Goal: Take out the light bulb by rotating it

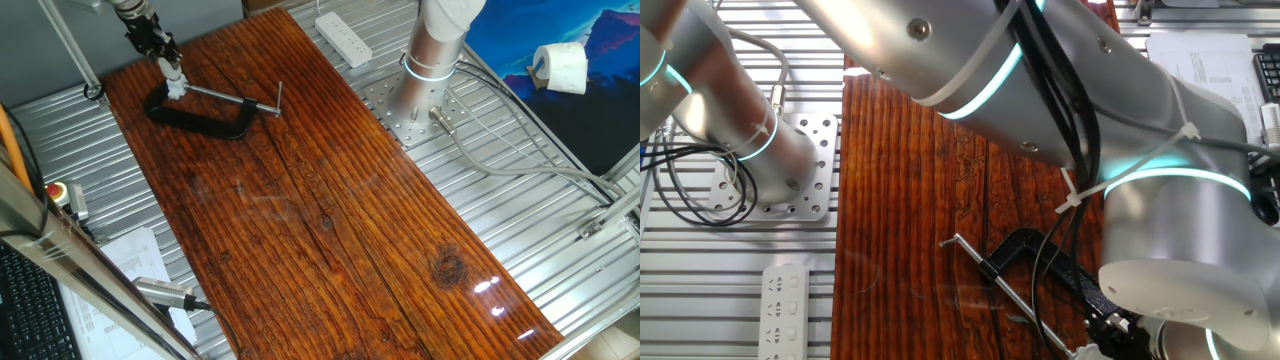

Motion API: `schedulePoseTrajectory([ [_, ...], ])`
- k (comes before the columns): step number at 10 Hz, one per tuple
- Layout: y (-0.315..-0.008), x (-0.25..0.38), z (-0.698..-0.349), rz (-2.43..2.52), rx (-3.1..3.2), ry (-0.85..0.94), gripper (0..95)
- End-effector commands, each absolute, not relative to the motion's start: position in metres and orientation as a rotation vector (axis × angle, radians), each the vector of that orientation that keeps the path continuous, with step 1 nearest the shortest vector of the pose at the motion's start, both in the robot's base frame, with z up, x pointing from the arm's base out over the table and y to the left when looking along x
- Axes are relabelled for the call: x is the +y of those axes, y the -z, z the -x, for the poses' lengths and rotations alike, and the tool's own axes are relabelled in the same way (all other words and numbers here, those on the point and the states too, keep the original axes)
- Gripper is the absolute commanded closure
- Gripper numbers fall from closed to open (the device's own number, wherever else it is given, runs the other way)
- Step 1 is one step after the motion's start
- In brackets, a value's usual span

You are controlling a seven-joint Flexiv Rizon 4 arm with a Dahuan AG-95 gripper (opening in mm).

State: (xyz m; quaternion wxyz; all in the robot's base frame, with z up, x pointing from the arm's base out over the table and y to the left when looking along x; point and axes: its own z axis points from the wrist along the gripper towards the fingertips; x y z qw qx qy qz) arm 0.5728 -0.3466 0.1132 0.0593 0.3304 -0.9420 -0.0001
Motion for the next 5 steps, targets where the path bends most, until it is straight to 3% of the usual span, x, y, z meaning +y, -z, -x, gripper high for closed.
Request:
schedulePoseTrajectory([
  [1, -0.1132, -0.3469, -0.5715, -0.986, -2.853, -0.012, 57.0],
  [2, -0.1125, -0.3474, -0.5697, -0.98, -2.856, -0.015, 76.0],
  [5, -0.1138, -0.3479, -0.5689, -1.01, -2.845, -0.033, 76.0],
])
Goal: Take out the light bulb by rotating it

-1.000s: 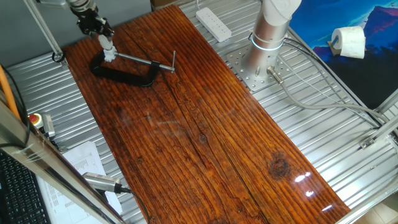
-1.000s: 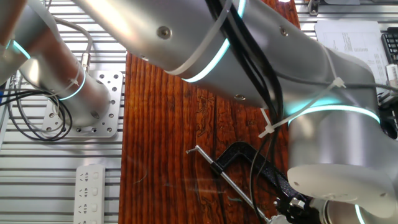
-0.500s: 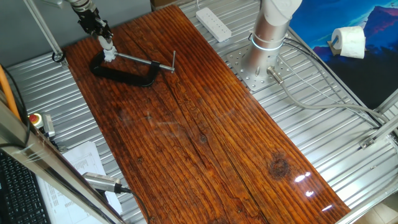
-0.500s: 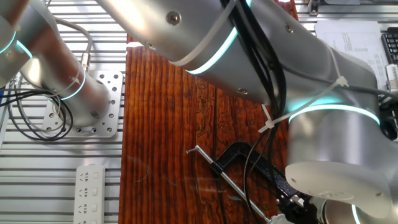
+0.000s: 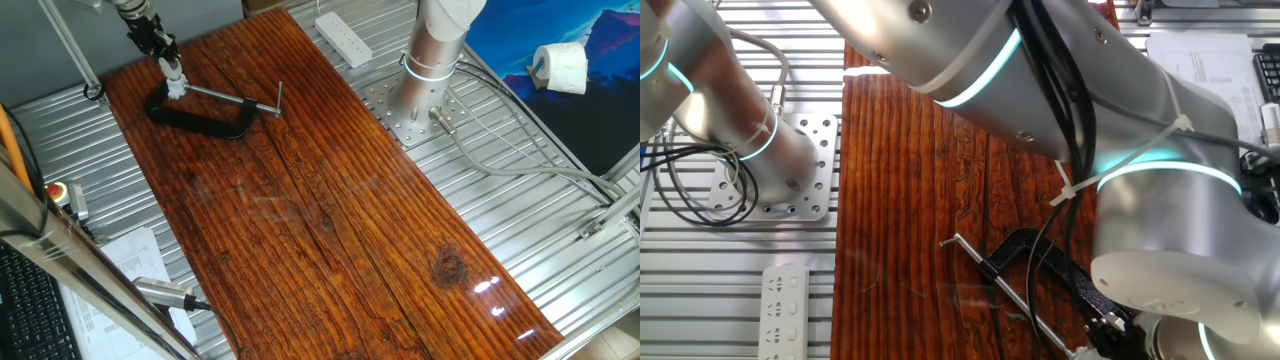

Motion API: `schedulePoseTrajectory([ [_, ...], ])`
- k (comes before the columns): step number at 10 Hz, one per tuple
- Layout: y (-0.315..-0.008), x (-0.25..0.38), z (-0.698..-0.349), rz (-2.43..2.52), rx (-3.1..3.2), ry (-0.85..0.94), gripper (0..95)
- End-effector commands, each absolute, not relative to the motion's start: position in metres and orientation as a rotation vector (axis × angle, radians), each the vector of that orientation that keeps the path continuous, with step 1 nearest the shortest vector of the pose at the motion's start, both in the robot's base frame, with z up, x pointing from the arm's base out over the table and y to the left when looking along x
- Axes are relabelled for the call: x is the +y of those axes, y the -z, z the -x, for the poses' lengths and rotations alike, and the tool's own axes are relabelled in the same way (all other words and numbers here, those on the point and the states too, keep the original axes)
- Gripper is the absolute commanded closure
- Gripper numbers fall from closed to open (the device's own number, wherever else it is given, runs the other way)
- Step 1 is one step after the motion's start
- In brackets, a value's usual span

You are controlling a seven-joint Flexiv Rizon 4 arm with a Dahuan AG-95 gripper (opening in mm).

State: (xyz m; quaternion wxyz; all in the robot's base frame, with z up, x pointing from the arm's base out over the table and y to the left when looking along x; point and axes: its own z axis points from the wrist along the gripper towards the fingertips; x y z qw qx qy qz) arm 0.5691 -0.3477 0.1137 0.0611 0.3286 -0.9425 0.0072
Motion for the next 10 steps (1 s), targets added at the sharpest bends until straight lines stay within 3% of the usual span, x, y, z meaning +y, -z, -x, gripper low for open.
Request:
schedulePoseTrajectory([
  [1, -0.1135, -0.348, -0.5682, -1.019, -2.841, -0.034, 76.0],
  [2, -0.1133, -0.3481, -0.5677, -1.032, -2.837, -0.032, 76.0],
  [3, -0.1132, -0.3482, -0.5675, -1.077, -2.818, -0.029, 95.0],
  [10, -0.1131, -0.3482, -0.5675, -1.333, -2.707, -0.006, 95.0],
])
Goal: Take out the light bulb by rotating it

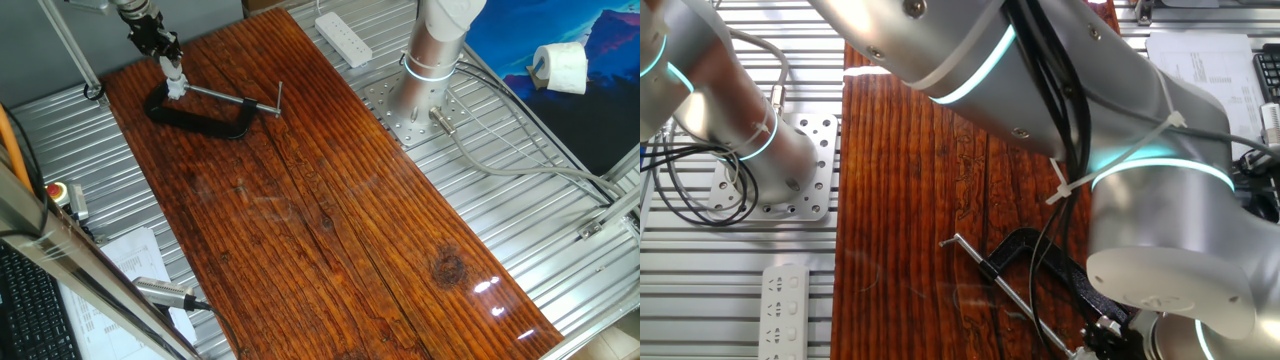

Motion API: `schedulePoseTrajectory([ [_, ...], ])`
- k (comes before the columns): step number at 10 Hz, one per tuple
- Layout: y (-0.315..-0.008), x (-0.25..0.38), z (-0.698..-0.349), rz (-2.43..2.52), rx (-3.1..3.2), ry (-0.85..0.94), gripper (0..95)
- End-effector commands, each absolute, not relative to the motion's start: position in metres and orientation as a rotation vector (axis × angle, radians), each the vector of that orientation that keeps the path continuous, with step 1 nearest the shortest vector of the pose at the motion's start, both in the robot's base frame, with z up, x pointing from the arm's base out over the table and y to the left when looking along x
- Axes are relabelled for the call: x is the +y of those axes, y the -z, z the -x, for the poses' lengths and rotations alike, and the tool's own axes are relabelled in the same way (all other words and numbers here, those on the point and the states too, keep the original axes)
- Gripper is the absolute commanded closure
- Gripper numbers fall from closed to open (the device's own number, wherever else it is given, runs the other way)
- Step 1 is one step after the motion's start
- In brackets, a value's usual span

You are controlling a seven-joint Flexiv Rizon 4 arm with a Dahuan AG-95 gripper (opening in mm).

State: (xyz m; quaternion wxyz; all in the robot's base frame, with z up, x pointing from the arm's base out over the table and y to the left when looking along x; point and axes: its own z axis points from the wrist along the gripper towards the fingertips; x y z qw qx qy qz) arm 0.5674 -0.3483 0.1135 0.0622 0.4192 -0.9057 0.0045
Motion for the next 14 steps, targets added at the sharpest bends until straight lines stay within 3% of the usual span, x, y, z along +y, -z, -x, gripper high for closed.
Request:
schedulePoseTrajectory([
  [1, -0.1131, -0.3482, -0.5675, -1.383, -2.682, -0.002, 95.0],
  [14, -0.1119, -0.3403, -0.5682, -2.222, -2.021, 0.03, 95.0],
])
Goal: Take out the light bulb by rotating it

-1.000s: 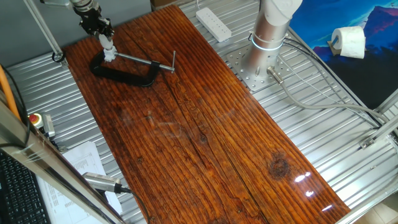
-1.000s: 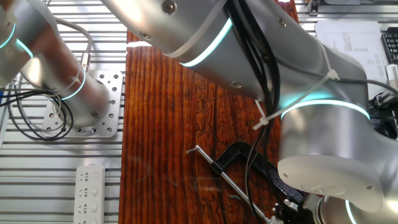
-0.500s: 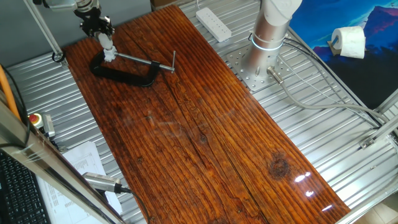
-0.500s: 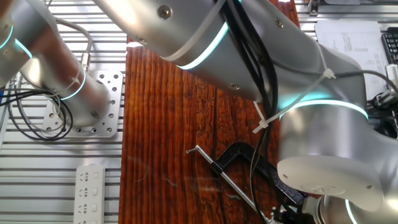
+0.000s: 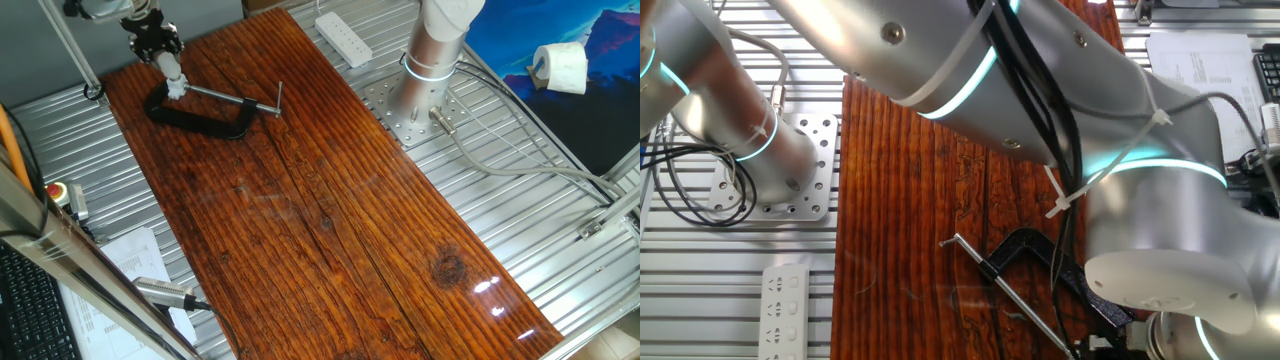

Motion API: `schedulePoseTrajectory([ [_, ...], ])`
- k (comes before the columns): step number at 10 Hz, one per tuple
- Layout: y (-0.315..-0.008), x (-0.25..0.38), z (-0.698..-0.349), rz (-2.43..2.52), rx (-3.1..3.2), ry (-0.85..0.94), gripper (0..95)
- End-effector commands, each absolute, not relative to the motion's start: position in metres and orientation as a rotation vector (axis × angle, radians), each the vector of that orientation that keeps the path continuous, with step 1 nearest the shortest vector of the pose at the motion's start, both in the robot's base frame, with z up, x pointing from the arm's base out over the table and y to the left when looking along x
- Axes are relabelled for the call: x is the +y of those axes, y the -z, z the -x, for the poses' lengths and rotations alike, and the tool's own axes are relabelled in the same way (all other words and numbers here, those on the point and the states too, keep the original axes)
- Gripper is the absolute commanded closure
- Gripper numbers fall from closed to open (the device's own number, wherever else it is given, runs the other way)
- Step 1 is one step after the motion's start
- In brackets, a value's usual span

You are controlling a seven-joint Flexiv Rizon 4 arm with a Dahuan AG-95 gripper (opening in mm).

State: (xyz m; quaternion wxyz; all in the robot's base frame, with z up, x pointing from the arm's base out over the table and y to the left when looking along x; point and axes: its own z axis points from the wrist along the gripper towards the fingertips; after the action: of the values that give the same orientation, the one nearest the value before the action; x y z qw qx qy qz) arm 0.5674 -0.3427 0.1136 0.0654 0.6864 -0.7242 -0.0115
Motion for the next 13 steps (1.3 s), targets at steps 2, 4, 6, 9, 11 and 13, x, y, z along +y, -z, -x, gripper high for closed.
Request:
schedulePoseTrajectory([
  [2, -0.1136, -0.3403, -0.5682, -2.276, -1.948, 0.029, 95.0],
  [4, -0.1196, -0.34, -0.5681, -2.292, -1.906, 0.013, 95.0],
  [6, -0.1173, -0.3401, -0.5679, -2.331, -1.857, 0.014, 95.0],
  [9, -0.1133, -0.34, -0.5675, -2.361, -1.824, 0.016, 95.0],
  [11, -0.1159, -0.3399, -0.5675, -2.367, -1.816, 0.019, 95.0],
  [13, -0.1168, -0.3398, -0.5675, -2.366, -1.818, 0.021, 95.0],
])
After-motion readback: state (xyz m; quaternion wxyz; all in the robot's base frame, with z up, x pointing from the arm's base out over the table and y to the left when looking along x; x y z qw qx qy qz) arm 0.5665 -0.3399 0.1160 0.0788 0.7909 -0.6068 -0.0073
